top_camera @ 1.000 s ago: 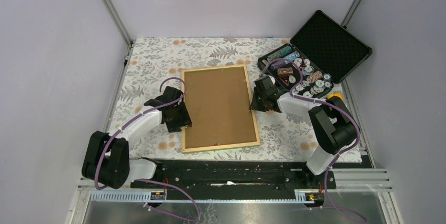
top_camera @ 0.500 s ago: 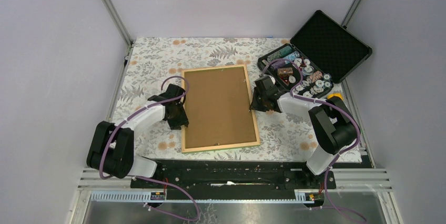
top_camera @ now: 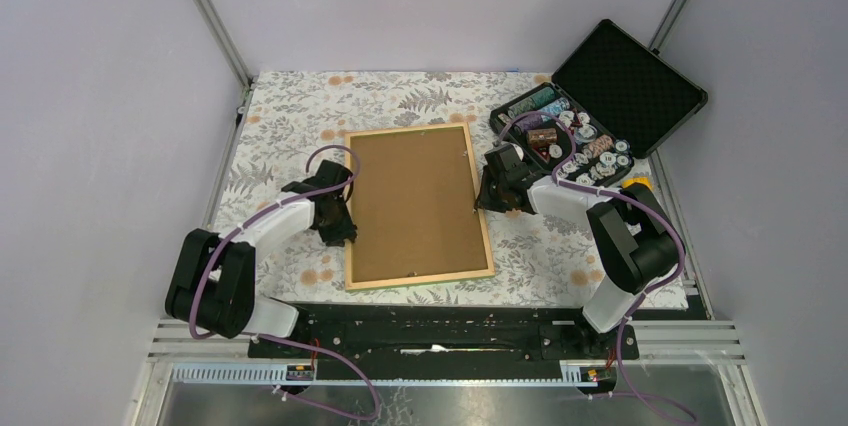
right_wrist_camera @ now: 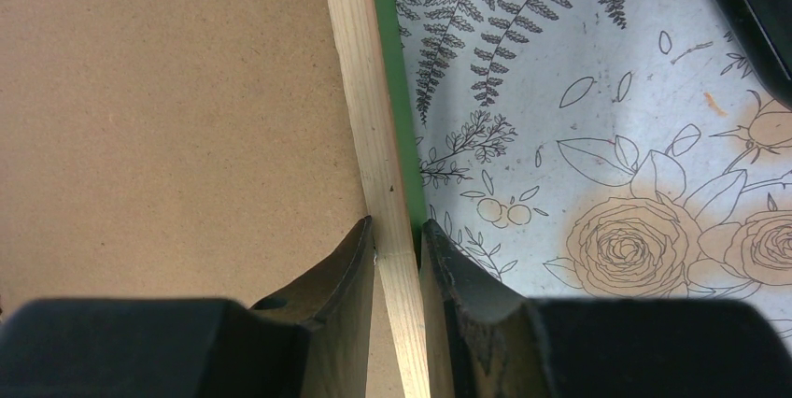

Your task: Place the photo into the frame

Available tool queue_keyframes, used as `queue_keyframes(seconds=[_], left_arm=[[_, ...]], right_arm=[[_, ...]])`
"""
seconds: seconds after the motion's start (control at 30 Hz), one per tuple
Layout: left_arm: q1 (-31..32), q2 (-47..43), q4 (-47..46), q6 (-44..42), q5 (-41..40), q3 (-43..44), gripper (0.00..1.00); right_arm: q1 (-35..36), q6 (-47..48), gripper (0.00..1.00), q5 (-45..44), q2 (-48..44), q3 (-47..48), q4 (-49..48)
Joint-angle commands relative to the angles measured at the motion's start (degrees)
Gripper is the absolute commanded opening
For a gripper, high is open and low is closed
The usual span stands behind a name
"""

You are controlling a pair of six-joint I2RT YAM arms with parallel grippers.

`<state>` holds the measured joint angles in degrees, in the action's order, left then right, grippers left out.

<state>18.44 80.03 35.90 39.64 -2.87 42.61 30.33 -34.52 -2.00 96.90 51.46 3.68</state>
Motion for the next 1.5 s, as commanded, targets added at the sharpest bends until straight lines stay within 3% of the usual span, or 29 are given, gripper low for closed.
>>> queue_keyframes(seconds=[0.0, 0.27, 0.53, 0.67, 0.8, 0.97, 1.07, 1.27, 1.47], left_arm=[[0.0, 2.7, -4.9, 2.4, -3.8, -3.2, 0.26], [-1.8, 0.0, -8.0, 5.2, -4.8, -6.3, 0.17], [-1.7, -8.4, -3.2, 3.3, -8.1, -3.2, 0.23], [-1.8, -14.2, -3.5, 3.8, -3.3, -3.0, 0.33], [-1.8, -14.6, -1.6, 2.7, -0.9, -1.9, 0.49], [-2.0, -15.5, -3.6, 2.0, 0.7, -3.6, 0.85], [-2.5, -14.0, -7.1, 1.8, 2.2, -5.2, 0.97], [-2.5, -9.7, -17.3, 4.8, 10.5, -11.1, 0.99], [-0.8, -10.6, -21.0, 5.2, 13.6, -14.1, 0.99]], right_arm=[[0.0, -0.7, 0.00, 1.7, -0.4, -0.5, -1.8], [0.0, -0.9, 0.00, 1.5, -0.2, -0.5, -1.7], [-0.2, -0.8, 0.00, 1.9, 0.0, -0.5, -1.8], [-0.2, -0.6, 0.00, 1.8, 0.3, -0.2, -1.7], [-0.2, -0.4, 0.00, 1.9, 1.0, 0.5, -1.0], [-0.2, 0.4, 0.00, 3.4, 1.8, 1.5, -0.5], [-0.2, 0.9, 0.00, 3.8, 2.9, 3.1, 0.7], [-0.1, 2.4, 0.07, 6.6, 7.5, 8.5, 4.0], [1.8, 4.2, 0.30, 8.9, 12.5, 15.9, 6.7]])
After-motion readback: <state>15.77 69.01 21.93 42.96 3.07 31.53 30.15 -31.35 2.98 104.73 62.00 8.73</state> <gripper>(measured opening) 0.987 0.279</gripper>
